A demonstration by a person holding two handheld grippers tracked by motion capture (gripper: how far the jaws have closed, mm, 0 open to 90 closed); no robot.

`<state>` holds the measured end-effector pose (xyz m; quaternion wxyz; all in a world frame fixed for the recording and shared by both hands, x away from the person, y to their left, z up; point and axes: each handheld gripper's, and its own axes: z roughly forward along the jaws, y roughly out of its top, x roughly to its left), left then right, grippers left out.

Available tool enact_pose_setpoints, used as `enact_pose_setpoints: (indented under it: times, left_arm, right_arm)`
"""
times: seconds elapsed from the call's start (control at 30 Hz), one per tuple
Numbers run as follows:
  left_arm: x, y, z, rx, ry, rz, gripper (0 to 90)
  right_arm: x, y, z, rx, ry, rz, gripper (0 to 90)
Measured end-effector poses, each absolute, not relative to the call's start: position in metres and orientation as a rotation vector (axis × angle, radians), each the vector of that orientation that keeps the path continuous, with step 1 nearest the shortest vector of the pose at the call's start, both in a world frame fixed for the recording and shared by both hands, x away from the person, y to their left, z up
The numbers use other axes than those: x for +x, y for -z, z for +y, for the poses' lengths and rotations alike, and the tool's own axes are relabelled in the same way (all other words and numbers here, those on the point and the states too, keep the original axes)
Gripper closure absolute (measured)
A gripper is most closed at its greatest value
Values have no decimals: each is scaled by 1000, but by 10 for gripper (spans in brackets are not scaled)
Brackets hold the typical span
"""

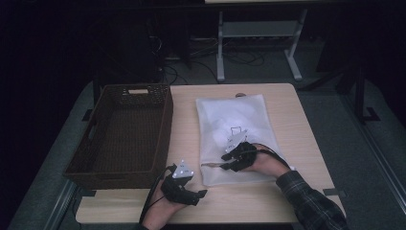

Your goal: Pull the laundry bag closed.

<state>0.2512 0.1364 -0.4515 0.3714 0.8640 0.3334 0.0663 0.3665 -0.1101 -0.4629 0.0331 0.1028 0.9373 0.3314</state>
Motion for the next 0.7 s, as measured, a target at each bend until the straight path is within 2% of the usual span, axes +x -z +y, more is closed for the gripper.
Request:
enact_pose_setpoints:
  times: [0.4,0.7]
  left_arm:
    - [257,452,130,2201,-157,880,236]
    - [272,446,119,2179,-191,898,236]
  right_arm:
    - [364,464,-110,376,-1047,2872,837]
    - [368,461,-115,460,-1112,2871,854]
